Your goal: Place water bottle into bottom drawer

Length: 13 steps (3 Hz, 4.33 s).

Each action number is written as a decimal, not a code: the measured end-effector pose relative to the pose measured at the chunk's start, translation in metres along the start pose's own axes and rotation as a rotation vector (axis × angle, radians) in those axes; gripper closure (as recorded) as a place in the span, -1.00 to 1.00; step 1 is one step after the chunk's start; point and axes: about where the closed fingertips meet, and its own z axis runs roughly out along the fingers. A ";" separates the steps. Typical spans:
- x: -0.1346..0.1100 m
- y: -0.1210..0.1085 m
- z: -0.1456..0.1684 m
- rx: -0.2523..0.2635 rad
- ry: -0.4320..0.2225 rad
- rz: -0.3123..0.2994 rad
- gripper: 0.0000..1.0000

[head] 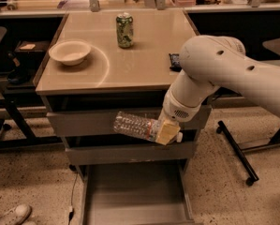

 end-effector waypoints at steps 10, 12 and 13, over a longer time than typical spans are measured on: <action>0.122 0.054 0.343 -0.336 -0.098 0.375 1.00; 0.125 0.075 0.426 -0.364 -0.205 0.510 1.00; 0.125 0.075 0.426 -0.364 -0.205 0.510 1.00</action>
Offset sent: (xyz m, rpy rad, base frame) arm 0.0134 0.0014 -0.2164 0.0758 0.1671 -0.0546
